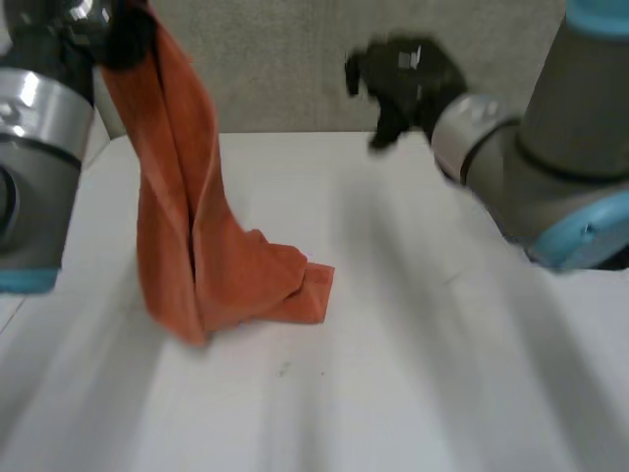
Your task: Fold the laundry.
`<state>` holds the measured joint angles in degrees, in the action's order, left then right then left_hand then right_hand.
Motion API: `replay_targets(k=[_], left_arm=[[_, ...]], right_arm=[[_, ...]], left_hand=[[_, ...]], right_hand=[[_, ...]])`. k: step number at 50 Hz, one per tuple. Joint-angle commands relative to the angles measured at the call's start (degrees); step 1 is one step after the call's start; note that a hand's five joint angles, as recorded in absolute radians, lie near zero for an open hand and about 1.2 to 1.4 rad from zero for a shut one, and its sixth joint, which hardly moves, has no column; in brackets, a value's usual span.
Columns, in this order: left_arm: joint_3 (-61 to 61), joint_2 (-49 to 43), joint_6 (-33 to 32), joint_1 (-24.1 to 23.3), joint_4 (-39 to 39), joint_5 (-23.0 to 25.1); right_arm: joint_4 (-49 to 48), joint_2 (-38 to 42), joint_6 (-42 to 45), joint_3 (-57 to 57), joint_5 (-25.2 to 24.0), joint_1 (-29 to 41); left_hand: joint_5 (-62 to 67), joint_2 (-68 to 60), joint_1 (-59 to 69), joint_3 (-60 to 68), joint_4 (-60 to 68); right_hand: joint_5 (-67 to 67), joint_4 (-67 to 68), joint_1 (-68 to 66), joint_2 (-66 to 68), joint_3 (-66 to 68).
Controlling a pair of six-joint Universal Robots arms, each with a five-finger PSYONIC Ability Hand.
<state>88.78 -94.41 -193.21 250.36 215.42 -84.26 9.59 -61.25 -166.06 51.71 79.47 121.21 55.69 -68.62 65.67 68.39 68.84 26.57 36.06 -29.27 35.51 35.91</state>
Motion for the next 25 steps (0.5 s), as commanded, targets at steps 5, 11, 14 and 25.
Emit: replay_targets(k=[5,11,14,25], left_arm=[[7.5,6.5,-0.1,-3.4,-1.0,1.9],[9.0,9.6,-0.2,-3.7,-2.0,2.0],[9.0,10.1,-0.5,-3.8,-2.5,2.1],[9.0,10.2,-0.4,-3.9,-3.1,2.1]], right_arm=[[1.7,1.6,-31.4,11.0,-1.7,-1.9],[1.1,2.1,-42.9,17.7,-7.5,-1.8],[0.3,2.1,-42.8,19.8,-7.7,-1.1],[-8.9,6.2,-43.1,24.3,-6.3,5.7]], left_hand=[[14.3,-11.4,14.3,11.6,11.2],[14.3,-11.4,14.3,11.6,11.2],[14.3,-11.4,14.3,11.6,11.2],[14.3,-11.4,14.3,11.6,11.2]], right_hand=[[-14.9,-14.4,7.6,-13.8,-14.2],[-18.7,-18.2,11.4,-17.7,-18.1],[-19.9,-19.4,12.6,-18.9,-19.3],[-22.8,-22.3,15.5,-21.7,-22.1]])
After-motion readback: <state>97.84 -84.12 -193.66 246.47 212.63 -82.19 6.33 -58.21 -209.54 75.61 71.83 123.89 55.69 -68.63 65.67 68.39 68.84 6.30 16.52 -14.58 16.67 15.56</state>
